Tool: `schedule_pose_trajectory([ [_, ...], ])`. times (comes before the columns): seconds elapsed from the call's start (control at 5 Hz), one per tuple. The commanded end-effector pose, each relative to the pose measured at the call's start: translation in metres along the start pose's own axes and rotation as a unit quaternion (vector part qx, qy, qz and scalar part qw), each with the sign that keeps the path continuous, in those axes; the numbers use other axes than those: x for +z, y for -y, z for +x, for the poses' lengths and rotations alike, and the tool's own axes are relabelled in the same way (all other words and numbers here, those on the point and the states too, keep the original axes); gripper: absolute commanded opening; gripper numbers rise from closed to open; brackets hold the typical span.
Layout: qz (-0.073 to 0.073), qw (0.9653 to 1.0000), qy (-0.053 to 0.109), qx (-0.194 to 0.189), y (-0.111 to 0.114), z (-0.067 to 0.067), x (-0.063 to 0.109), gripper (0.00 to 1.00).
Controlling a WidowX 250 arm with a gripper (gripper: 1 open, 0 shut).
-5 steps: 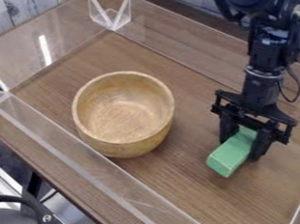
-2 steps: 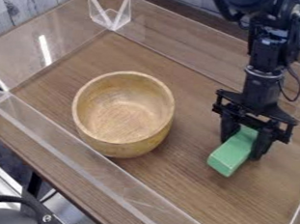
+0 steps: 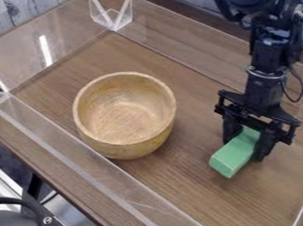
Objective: Remove the green block from inside the brown bowl and put it on the table
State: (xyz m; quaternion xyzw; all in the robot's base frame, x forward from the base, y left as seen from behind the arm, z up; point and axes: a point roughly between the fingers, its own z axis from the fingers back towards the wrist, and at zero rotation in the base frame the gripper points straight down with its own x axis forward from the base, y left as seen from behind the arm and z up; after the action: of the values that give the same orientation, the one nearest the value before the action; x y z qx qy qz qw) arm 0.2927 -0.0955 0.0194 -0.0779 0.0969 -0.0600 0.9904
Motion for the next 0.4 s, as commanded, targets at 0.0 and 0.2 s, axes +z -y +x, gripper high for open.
schedule_pose_trajectory([
  [0.0,-0.001,0.9999,0.007,-0.008,-0.0019,0.0009,-0.0004,0.0],
  [0.2,-0.001,0.9999,0.007,-0.009,-0.0025,0.0004,0.0004,0.0],
])
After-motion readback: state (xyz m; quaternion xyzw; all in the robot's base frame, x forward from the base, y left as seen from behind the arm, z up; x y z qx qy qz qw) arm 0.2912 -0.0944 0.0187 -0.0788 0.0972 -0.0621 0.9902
